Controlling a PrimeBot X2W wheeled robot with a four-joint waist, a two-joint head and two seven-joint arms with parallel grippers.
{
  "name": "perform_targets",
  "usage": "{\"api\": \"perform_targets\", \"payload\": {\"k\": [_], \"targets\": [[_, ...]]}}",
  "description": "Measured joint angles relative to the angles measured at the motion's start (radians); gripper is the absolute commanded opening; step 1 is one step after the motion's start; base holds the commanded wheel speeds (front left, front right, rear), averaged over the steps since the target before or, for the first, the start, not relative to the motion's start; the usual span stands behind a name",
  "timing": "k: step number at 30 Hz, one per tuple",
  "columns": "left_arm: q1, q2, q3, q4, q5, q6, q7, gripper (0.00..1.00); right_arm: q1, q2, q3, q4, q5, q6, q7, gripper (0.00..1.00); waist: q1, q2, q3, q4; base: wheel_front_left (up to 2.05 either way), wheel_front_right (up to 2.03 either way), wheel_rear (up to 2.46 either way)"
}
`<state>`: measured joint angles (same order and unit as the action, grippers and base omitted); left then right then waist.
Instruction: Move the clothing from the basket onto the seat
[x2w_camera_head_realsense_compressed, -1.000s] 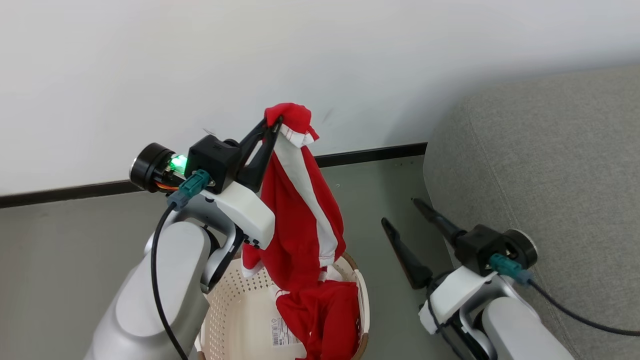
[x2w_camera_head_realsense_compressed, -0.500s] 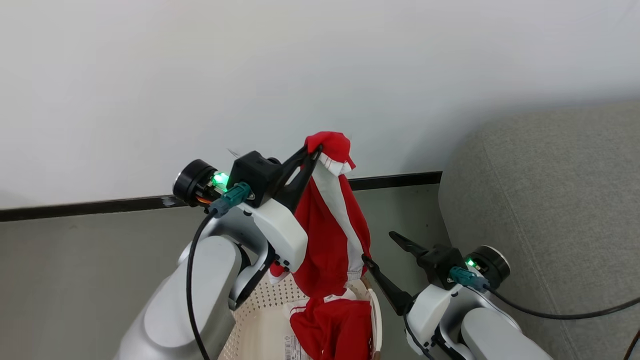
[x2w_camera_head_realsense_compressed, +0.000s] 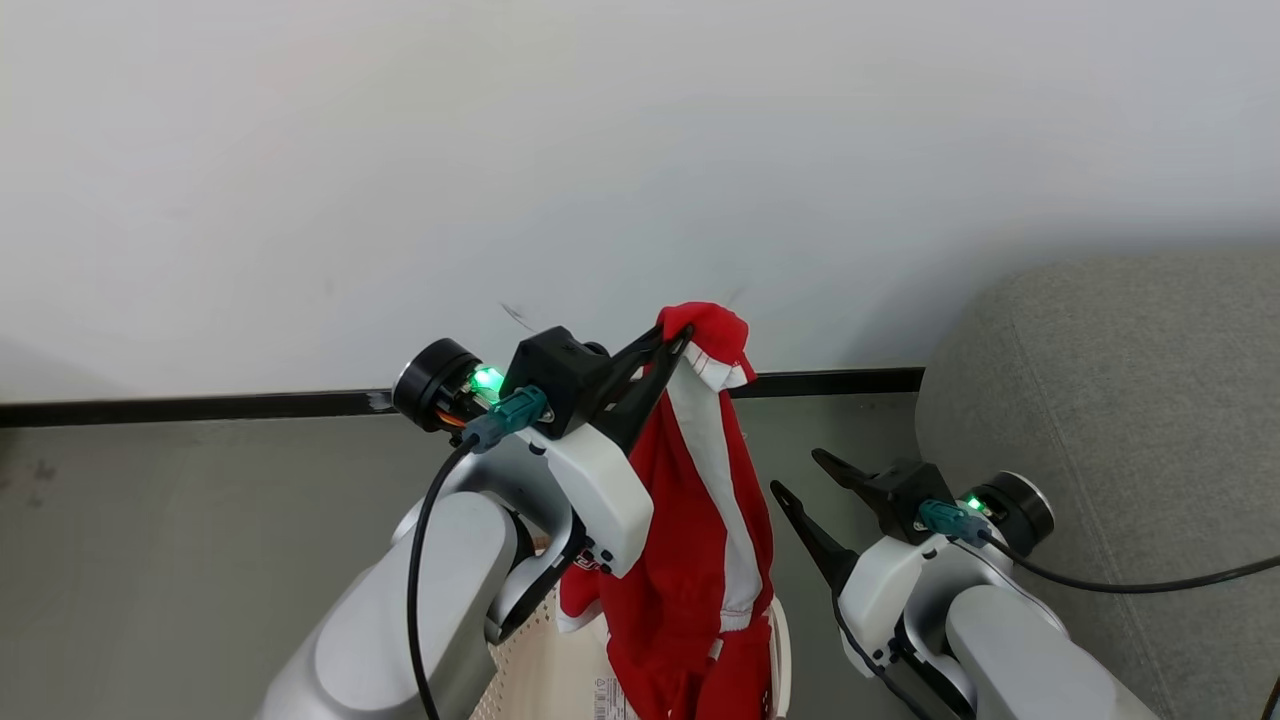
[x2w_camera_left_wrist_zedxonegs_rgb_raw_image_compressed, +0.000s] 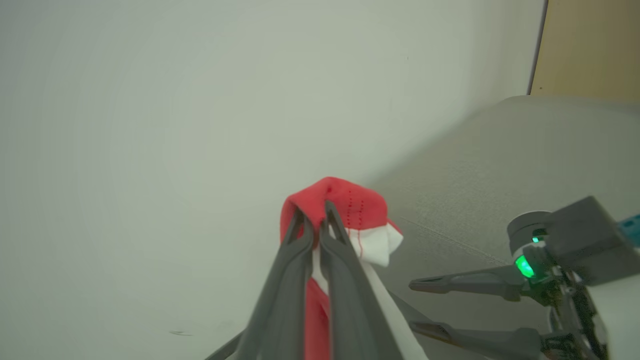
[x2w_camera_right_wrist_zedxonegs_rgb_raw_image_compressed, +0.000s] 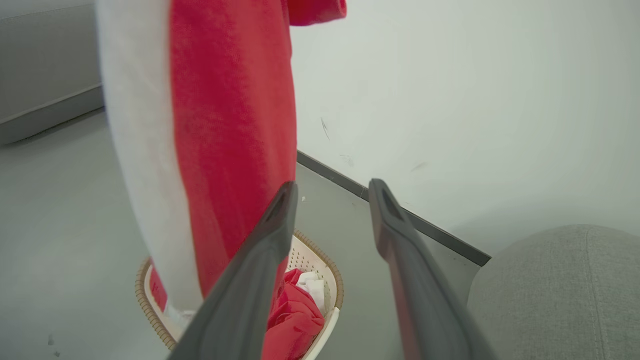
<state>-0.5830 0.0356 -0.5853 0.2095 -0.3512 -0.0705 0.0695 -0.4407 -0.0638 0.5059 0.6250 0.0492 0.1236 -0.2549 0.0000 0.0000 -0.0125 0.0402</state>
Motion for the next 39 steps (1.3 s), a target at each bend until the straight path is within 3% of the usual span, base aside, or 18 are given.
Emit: {"api": "perform_targets", "payload": {"k": [1, 3, 4, 16, 25, 30, 39], "targets": [[0.000, 0.000, -0.008, -0.003, -0.012, 0.005, 0.000, 0.00, 0.000, 0.000, -0.005, 0.008, 0.001, 0.000, 0.000, 0.74, 0.0000, 0.0001, -0.001, 0.004, 0.00, 0.00, 0.00], [0.000, 0.000, -0.022, -0.010, -0.031, 0.007, 0.000, 0.00, -0.001, 0.000, 0.002, 0.020, 0.015, 0.000, 0.000, 0.97, 0.0000, 0.0000, -0.001, 0.011, 0.00, 0.00, 0.00], [0.000, 0.000, -0.029, -0.013, -0.038, 0.011, 0.000, 0.00, -0.001, 0.002, 0.002, 0.021, 0.025, 0.000, 0.000, 1.00, 0.0000, 0.0000, -0.002, 0.014, 0.00, 0.00, 0.00], [0.000, 0.000, -0.055, -0.020, -0.071, 0.061, -0.002, 0.00, -0.008, 0.003, 0.044, -0.120, 0.049, 0.000, 0.000, 1.00, 0.0000, 0.0000, -0.003, 0.031, 0.00, 0.00, 0.00], [-0.001, 0.001, -0.055, 0.002, -0.071, 0.087, -0.009, 0.00, 0.086, 0.003, 0.067, -0.200, 0.064, 0.000, 0.000, 1.00, 0.0000, 0.0000, -0.002, 0.010, 0.00, 0.00, 0.00], [-0.006, 0.001, -0.063, 0.002, -0.072, 0.095, -0.009, 0.00, 0.109, 0.004, 0.107, -0.187, 0.066, 0.000, 0.000, 1.00, 0.0000, 0.0001, 0.002, -0.001, 0.00, 0.00, 0.00], [-0.026, 0.001, -0.115, -0.017, -0.093, 0.103, -0.009, 0.00, 0.051, 0.004, 0.046, -0.083, 0.000, 0.000, 0.000, 1.00, 0.0000, 0.0000, 0.008, 0.010, 0.00, 0.00, 0.00]]}}
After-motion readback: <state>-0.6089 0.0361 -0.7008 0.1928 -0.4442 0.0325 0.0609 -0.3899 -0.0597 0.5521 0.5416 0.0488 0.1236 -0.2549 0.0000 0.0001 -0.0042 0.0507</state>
